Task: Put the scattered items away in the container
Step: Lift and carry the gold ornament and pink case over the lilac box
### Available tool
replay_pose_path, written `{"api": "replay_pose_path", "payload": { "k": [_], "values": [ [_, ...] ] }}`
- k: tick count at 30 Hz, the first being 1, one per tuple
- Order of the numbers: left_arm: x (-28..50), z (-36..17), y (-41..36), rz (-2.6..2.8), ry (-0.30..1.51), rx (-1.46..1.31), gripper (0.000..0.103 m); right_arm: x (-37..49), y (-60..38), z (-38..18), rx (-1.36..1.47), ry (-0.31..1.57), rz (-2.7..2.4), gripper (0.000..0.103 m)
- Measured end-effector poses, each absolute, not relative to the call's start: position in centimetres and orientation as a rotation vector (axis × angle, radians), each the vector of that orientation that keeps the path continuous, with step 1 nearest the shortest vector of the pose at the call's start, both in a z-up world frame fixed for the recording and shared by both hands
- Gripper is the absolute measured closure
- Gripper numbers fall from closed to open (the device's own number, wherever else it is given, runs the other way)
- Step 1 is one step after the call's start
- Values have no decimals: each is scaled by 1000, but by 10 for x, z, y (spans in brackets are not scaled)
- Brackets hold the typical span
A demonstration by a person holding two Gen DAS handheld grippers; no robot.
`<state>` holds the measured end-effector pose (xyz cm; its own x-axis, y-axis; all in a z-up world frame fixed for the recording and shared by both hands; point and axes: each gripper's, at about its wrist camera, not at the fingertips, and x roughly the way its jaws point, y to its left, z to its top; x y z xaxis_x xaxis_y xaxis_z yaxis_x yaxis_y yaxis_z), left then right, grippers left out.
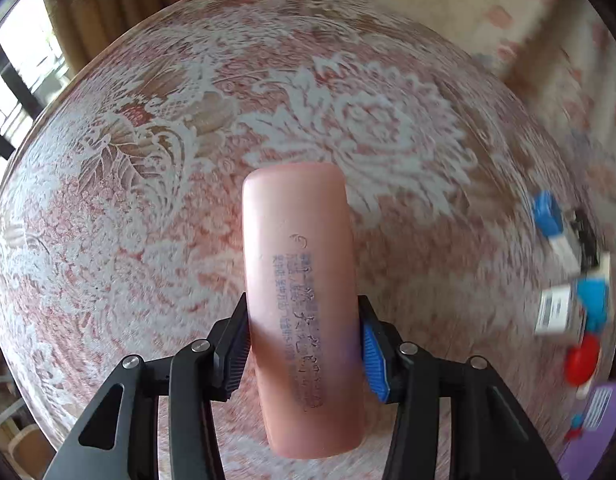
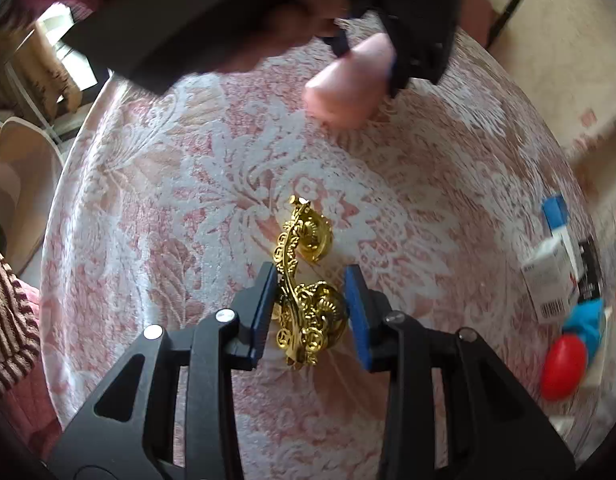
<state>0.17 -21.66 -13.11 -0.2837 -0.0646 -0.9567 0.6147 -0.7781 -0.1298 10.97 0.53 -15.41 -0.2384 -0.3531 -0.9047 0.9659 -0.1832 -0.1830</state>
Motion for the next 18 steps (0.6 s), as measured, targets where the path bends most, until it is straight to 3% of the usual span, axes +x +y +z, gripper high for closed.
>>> {"api": "replay_pose_path", "payload": {
  "k": [18],
  "values": [
    [14,-55,-123,-2628,73,1530,54,88,51,-66,1197,714,-2191,65]
  ]
}}
